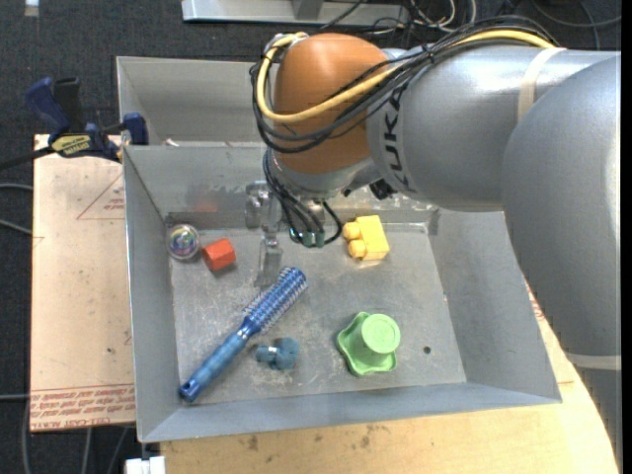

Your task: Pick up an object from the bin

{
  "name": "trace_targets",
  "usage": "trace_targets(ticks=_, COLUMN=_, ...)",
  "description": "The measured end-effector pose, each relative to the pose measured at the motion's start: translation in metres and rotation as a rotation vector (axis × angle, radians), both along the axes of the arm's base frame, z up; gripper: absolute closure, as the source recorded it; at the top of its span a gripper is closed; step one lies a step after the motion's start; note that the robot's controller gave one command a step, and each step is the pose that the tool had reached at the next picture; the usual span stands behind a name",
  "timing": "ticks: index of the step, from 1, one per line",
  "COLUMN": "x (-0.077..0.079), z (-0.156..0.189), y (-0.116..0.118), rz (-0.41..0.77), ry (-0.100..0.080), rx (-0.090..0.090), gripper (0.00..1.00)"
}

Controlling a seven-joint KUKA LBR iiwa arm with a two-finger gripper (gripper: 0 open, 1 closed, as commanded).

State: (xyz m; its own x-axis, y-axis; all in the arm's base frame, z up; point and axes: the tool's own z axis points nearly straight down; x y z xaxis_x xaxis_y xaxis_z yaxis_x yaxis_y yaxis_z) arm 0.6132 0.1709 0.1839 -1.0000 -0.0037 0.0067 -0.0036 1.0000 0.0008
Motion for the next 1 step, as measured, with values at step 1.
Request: trace_targets(ticks=1, x=-0.0049, z=0.1201, y=-0.0096, rz=-0.046, ry=-0.019, rx=0.003, gripper=0.00)
